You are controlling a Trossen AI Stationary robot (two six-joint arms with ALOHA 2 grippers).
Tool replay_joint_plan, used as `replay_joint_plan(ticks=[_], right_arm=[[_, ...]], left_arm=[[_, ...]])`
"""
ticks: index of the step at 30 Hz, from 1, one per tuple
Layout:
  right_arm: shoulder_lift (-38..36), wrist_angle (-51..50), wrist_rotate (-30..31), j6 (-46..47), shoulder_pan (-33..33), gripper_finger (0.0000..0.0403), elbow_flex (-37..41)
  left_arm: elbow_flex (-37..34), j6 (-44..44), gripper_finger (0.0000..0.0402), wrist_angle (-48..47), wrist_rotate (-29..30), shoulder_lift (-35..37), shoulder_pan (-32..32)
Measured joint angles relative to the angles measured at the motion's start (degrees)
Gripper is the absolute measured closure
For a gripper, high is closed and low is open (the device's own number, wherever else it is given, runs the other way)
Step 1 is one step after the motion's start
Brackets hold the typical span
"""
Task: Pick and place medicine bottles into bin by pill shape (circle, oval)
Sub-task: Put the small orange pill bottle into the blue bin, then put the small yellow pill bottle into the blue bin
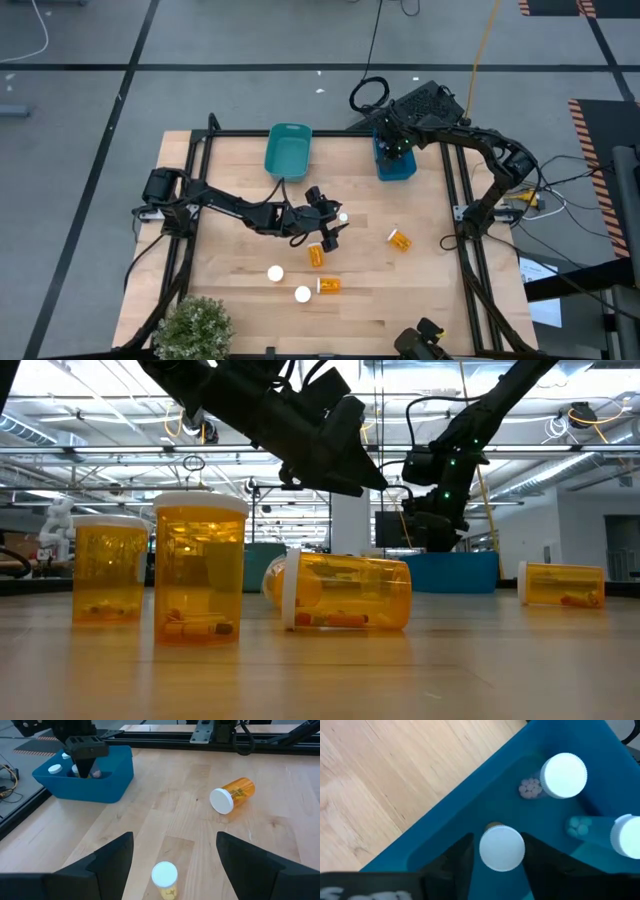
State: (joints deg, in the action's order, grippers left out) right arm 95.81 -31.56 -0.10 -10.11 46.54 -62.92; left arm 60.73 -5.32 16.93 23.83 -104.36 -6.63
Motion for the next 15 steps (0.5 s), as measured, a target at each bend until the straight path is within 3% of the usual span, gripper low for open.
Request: replay_joint_plan(ticks=[7,15], right_arm=[[-0.96,0.03,0.02,0.34,0.00,0.0225,0.00],[-7.35,-1.67,0.26,1.91,-0.21,0.0199,-0.04]], left_arm=[[0.00,-0.08,0.0112,0.02,0.00,0.00,0.00],[0.00,-0.42,0.0112,0.04,0.00,0.00,0.00]])
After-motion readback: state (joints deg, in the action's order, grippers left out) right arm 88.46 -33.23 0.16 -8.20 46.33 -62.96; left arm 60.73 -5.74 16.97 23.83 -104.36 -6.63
